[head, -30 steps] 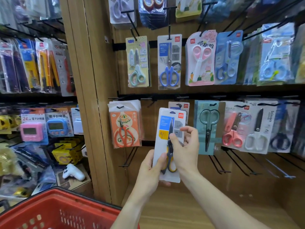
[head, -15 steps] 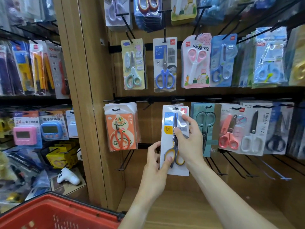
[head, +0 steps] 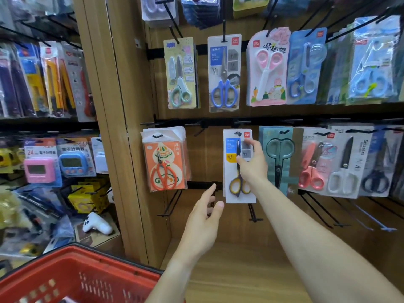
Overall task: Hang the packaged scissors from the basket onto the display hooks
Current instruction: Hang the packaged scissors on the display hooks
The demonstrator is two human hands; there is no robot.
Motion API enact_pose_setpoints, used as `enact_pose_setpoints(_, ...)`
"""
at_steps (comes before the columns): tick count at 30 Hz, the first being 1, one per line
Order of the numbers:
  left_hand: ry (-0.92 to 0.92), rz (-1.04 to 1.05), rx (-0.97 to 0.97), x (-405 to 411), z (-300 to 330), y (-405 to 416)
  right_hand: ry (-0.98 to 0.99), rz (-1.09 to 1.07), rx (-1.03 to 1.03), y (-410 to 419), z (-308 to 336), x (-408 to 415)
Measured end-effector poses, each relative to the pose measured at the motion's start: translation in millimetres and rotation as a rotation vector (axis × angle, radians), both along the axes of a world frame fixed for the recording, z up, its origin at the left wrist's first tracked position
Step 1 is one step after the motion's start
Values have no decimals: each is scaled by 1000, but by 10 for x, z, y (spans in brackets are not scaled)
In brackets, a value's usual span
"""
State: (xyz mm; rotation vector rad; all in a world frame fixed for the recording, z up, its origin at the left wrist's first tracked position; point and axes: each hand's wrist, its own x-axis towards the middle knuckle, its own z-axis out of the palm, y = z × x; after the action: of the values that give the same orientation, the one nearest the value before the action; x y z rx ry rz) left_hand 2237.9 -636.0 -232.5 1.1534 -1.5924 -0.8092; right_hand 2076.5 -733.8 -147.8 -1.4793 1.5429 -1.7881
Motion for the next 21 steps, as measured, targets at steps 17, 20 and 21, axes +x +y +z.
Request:
enact_pose_setpoints(17, -805, 23, 380, 1766, 278, 545, 570, 479, 72, 1310, -780, 1378)
enact_pose_setpoints(20, -961, 137, 489, 2282, 82, 740, 697, 643, 94, 1567, -1094, 1761)
enact_pose_setpoints(21, -976, 168, 535, 2433, -10, 807, 725, 693, 103, 1628, -1200, 1859)
